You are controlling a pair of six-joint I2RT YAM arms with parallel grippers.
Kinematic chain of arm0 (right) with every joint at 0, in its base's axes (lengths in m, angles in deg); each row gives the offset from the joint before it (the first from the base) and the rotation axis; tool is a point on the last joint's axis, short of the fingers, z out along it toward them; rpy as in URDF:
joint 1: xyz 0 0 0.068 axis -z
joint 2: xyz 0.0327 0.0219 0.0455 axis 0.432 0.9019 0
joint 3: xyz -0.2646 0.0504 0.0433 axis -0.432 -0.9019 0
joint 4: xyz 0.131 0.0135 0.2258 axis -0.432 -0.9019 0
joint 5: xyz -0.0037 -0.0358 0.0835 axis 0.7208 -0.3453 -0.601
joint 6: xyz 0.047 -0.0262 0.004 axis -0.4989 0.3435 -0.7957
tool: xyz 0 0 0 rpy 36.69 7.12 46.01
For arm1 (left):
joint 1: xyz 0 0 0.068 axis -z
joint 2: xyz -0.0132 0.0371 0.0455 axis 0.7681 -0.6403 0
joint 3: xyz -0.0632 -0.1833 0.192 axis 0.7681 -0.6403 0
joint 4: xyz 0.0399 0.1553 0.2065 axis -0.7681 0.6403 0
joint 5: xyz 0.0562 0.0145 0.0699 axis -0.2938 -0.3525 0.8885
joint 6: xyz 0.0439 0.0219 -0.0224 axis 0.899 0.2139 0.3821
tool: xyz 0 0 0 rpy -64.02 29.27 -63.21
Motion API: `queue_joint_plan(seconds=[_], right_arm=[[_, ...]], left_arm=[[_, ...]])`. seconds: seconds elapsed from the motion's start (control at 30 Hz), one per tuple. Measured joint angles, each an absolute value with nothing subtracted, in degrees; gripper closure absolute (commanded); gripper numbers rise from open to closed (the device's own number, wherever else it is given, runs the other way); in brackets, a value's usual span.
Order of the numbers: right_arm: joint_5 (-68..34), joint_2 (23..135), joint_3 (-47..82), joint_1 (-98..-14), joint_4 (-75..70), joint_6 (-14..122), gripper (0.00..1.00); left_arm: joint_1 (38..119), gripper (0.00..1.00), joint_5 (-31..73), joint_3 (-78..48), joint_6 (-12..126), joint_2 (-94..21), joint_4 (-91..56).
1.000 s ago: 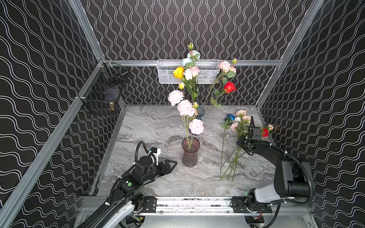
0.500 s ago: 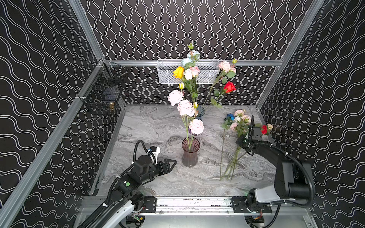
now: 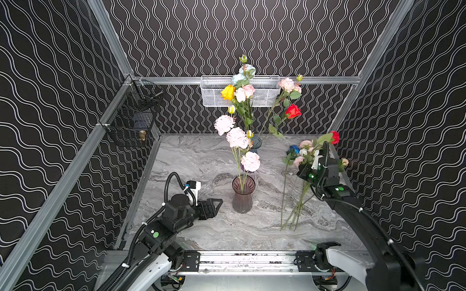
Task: Arrange flowers in a vase
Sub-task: Pick up the flower from the flowers.
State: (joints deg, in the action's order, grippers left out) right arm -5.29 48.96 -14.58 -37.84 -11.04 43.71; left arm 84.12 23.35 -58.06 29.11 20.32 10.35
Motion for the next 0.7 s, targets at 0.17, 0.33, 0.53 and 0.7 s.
queue_joint_plan(seconds=[0.17, 0.33, 0.53, 0.7], right_arm=[[0.7, 37.2, -18.3, -46.6, -8.1, 46.0, 1.0], [1.6, 27.3, -22.2, -53.3, -2.2, 49.3, 1.0], [-3.7, 29.8, -18.5, -60.3, 6.1, 53.2, 1.0], [-5.1, 36.9, -9.7, -69.9, 9.4, 59.5, 1.0]], left_arm=[[84.1, 0.06, 22.5, -58.4, 28.7, 25.5, 5.1], [84.1, 0.04, 22.0, -60.7, 27.2, 31.6, -1.8], [84.1, 0.03, 25.0, -62.8, 24.6, 37.0, -4.8], [84.1, 0.03, 26.4, -63.5, 22.9, 37.2, -4.7]])
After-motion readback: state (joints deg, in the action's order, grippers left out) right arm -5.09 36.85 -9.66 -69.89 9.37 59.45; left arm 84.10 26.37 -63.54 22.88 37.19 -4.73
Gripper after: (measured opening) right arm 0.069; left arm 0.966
